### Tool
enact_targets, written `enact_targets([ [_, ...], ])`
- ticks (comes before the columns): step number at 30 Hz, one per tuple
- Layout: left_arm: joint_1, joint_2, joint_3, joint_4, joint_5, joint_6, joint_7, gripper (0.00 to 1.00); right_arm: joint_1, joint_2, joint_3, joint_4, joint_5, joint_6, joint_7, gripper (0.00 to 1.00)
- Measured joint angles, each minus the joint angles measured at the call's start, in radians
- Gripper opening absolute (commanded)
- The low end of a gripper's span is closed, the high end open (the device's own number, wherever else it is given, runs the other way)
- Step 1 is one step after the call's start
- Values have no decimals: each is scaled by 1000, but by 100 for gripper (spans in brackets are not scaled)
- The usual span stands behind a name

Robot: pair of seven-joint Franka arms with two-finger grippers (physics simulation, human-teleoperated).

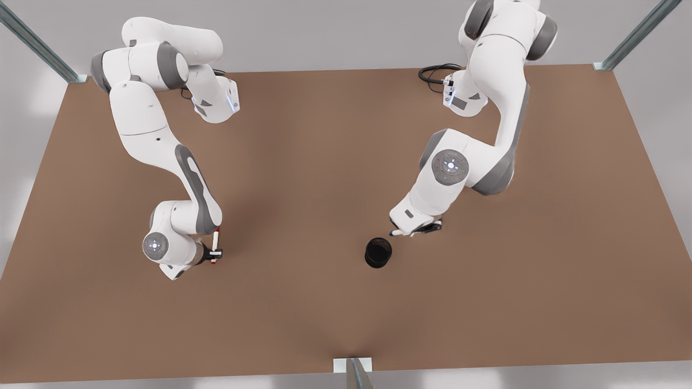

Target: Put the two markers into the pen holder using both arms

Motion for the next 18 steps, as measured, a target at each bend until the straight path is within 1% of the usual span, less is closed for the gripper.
enact_targets([
  [6, -14, 19, 4, 18, 2, -3, -176, 21, 0, -37, 2, -2, 2, -7, -8, 26],
  [11, -11, 47, 12, 31, 7, 40, -284, 21, 2, -89, 4, -10, 2, -20, -11, 26],
  [14, -14, 66, 16, 45, 8, 62, -339, 21, 4, -119, 17, -12, 3, -29, -14, 22],
  [18, -17, 90, 17, 46, 15, 77, -399, 21, 5, -148, 40, -12, 5, -46, -12, 22],
])
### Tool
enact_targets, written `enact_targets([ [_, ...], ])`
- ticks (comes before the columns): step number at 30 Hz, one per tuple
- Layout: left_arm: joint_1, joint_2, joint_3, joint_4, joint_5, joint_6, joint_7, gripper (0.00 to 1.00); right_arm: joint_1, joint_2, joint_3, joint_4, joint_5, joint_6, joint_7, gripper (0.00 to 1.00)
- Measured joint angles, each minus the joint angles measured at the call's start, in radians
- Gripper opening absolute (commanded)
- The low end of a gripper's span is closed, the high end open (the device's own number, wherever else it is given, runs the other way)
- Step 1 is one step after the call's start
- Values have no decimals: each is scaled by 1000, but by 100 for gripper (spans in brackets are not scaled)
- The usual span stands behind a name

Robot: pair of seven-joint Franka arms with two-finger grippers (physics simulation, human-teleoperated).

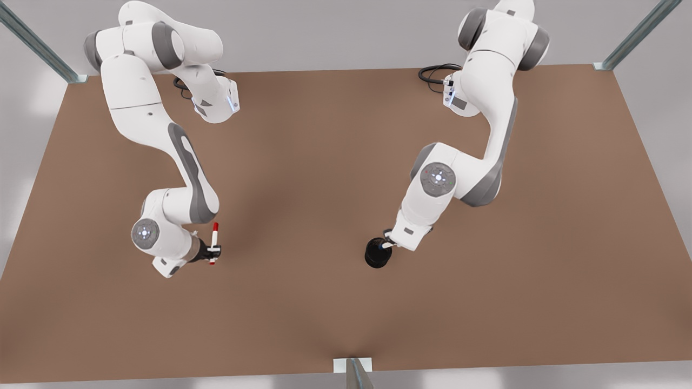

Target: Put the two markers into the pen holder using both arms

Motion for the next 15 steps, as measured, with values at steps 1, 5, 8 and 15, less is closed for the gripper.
enact_targets([
  [1, -2, 5, 0, -1, 3, 2, -13, 21, 0, -9, 10, -2, 0, -3, 3, 22],
  [5, -6, 34, -1, -2, 30, 9, -59, 21, 13, -64, 67, -17, -1, -17, 28, 22],
  [8, -9, 58, -1, -2, 37, 12, -85, 94, 20, -84, 130, -12, -2, -29, 64, 22],
  [15, 74, 35, 11, -1, 27, -25, -84, 100, 113, -115, 217, 53, -3, -42, 186, 22],
])
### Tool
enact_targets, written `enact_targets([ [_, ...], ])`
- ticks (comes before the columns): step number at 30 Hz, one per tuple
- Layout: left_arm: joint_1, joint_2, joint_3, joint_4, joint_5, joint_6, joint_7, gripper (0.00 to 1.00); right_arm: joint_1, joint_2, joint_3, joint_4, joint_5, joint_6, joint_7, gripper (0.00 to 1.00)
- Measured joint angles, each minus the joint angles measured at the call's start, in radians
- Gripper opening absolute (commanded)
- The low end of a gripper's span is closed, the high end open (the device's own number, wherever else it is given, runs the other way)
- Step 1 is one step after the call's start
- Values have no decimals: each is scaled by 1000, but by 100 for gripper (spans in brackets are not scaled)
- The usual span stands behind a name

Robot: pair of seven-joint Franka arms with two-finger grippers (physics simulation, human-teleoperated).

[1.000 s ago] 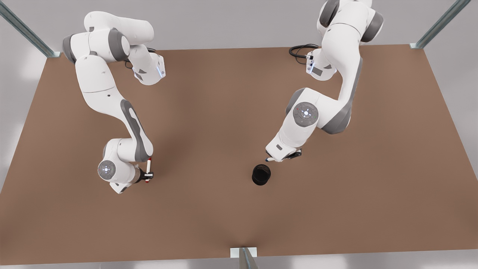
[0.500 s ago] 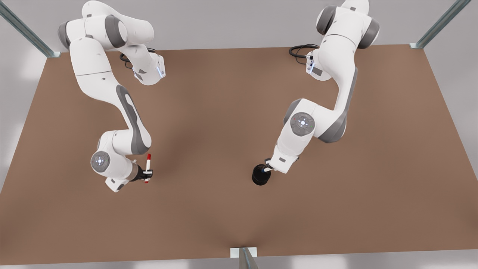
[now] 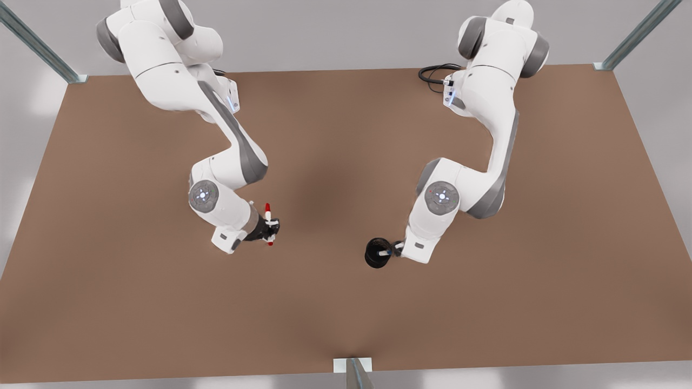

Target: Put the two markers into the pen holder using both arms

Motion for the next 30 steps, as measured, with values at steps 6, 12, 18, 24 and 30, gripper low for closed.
enact_targets([
  [6, 278, -115, -3, 1, -11, -215, 138, 100, 211, 33, -38, 167, 6, 0, 135, 22],
  [12, 375, -333, -3, -4, -9, -390, 342, 100, 455, 159, -215, 359, 36, 50, 244, 22],
  [18, 365, -283, -23, 2, -8, -466, 490, 100, 597, 236, -284, 426, 38, 230, 326, 22],
  [24, 365, -278, -24, 2, -8, -492, 597, 100, 635, 360, -322, 437, 31, 497, 363, 22],
  [30, 364, -279, -24, 2, -8, -504, 674, 100, 634, 437, -366, 505, 20, 677, 367, 22],
])
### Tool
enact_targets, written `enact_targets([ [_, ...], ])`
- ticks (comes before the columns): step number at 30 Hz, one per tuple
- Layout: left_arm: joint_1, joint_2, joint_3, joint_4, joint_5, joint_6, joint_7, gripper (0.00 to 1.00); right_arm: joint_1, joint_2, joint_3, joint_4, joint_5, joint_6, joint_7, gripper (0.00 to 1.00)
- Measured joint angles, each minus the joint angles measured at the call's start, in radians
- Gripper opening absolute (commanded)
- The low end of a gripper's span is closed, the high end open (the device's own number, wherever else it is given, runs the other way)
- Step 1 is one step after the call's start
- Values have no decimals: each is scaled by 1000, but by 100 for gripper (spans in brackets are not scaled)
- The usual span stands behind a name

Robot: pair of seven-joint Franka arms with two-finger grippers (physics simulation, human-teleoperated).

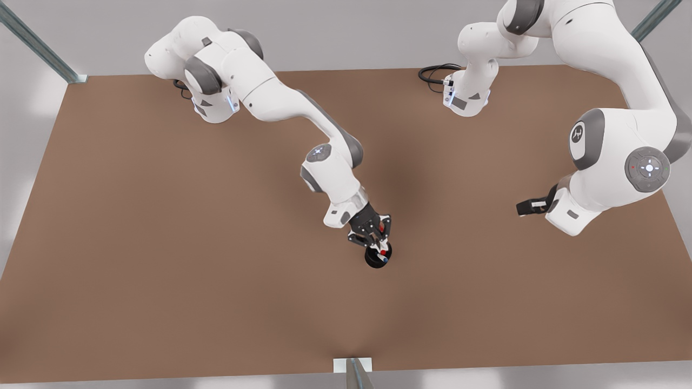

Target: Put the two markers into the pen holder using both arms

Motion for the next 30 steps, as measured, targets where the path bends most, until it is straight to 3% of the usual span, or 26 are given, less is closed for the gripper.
enact_targets([
  [14, 2, 7, 0, 0, -1, -4, 105, 100, 39, 189, -89, 90, -9, 184, -12, 22],
  [28, 2, 14, 0, 0, -1, -4, 154, 100, 76, 190, -118, 13, -12, 251, -19, 22],
  [29, 2, 13, -1, 0, -1, -4, 157, 100, 76, 192, -116, 5, -16, 258, -19, 23],
  [30, 2, 13, -1, 0, -1, -4, 159, 100, 76, 192, -115, -1, -18, 264, -20, 37],
])
